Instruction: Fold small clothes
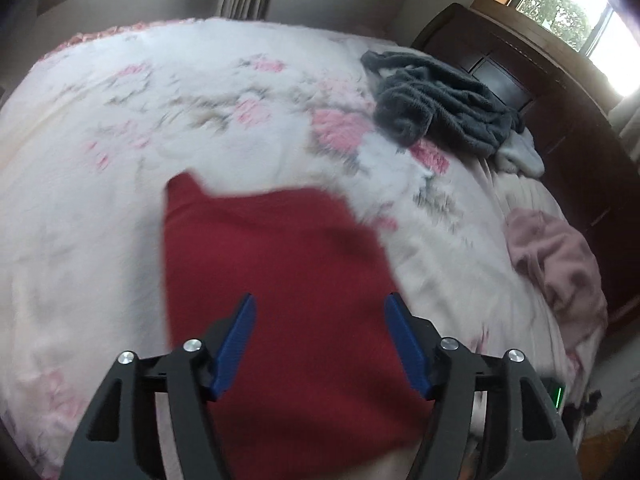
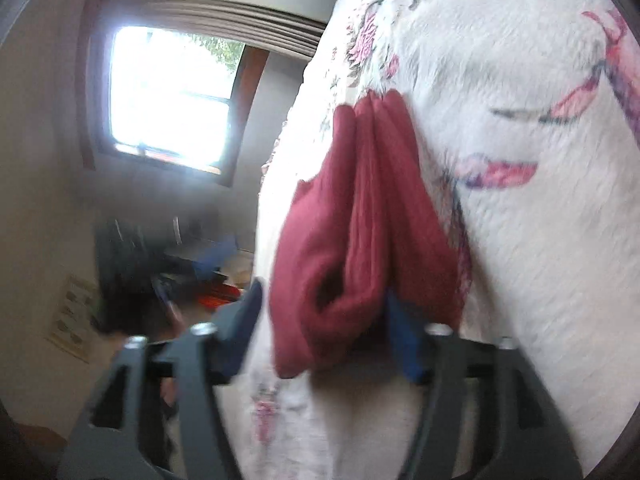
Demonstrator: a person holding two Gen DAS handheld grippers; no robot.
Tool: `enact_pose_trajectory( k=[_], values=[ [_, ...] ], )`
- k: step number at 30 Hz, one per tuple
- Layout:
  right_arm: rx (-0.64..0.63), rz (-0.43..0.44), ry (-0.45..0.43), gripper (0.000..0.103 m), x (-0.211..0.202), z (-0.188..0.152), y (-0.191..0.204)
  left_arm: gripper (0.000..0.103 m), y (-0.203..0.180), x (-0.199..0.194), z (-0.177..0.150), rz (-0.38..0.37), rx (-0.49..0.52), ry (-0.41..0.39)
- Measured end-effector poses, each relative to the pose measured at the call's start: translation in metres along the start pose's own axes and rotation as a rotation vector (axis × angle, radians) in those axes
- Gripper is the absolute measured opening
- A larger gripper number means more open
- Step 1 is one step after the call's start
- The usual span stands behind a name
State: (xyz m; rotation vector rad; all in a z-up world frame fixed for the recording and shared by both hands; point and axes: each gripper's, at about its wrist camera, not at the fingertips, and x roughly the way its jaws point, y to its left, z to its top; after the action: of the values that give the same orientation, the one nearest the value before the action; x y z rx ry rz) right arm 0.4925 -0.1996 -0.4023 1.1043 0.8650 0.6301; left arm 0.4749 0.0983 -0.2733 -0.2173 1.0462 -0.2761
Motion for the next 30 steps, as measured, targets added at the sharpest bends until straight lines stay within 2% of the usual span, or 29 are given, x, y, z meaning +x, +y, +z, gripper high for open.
enact_pose_trajectory(
  k=[1, 3, 7, 9, 12, 13, 14, 15, 18, 20, 23, 24, 26, 27, 28, 29, 30],
  values=[
    [0.031, 0.042, 0.035, 0.066, 0.0, 0.011, -0.004, 0.067, 0.005, -0.002, -0.005, -0.003, 0.002, 0.012],
    [0.023, 0.068, 0.139, 0.07, 0.008, 0.031, -0.001, 0.067, 0.015, -0.011, -0.022, -0.016, 0.018, 0.031],
    [-0.045, -0.035, 0.331, 0.07, 0.046, 0.083, 0.02, 0.067, 0.024, -0.016, -0.036, -0.093, 0.003, 0.039],
    [-0.058, -0.101, 0.403, 0.07, 0.074, 0.107, 0.025, 0.067, 0.027, -0.012, -0.04, -0.134, -0.024, 0.049],
    [-0.035, -0.166, 0.473, 0.069, 0.108, 0.125, 0.023, 0.067, 0.025, -0.006, -0.044, -0.188, -0.035, 0.063],
    [-0.018, -0.173, 0.499, 0.063, 0.12, 0.13, 0.022, 0.067, 0.023, -0.004, -0.045, -0.209, -0.034, 0.072],
    [-0.02, -0.195, 0.504, 0.035, 0.124, 0.131, 0.022, 0.067, 0.019, 0.0, -0.047, -0.228, -0.025, 0.085],
    [-0.036, -0.217, 0.505, 0.014, 0.125, 0.13, 0.024, 0.067, 0.016, 0.003, -0.049, -0.24, -0.015, 0.099],
    [-0.147, -0.264, 0.402, 0.012, 0.1, 0.13, 0.043, 0.066, 0.01, 0.014, -0.055, -0.258, -0.004, 0.138],
    [-0.195, -0.284, 0.328, 0.012, 0.077, 0.125, 0.047, 0.066, 0.009, 0.022, -0.06, -0.268, -0.006, 0.163],
    [-0.196, -0.369, 0.321, 0.012, 0.077, 0.116, 0.02, 0.066, 0.009, 0.032, -0.068, -0.283, -0.015, 0.194],
    [-0.197, -0.373, 0.322, 0.012, 0.078, 0.115, 0.017, 0.066, 0.01, 0.033, -0.07, -0.281, -0.015, 0.2],
    [-0.193, -0.309, 0.309, 0.014, 0.084, 0.116, 0.016, 0.065, 0.011, 0.029, -0.07, -0.289, -0.017, 0.191],
    [-0.185, -0.26, 0.31, 0.022, 0.079, 0.118, 0.018, 0.065, 0.013, 0.026, -0.068, -0.293, -0.018, 0.184],
    [-0.173, -0.25, 0.315, 0.027, 0.081, 0.121, 0.021, 0.066, 0.015, 0.024, -0.066, -0.293, -0.018, 0.177],
    [-0.176, -0.266, 0.31, 0.045, 0.084, 0.126, 0.025, 0.066, 0.018, 0.024, -0.064, -0.283, -0.022, 0.173],
    [-0.185, -0.277, 0.305, 0.056, 0.085, 0.127, 0.027, 0.066, 0.022, 0.026, -0.063, -0.276, -0.031, 0.177]
  ],
)
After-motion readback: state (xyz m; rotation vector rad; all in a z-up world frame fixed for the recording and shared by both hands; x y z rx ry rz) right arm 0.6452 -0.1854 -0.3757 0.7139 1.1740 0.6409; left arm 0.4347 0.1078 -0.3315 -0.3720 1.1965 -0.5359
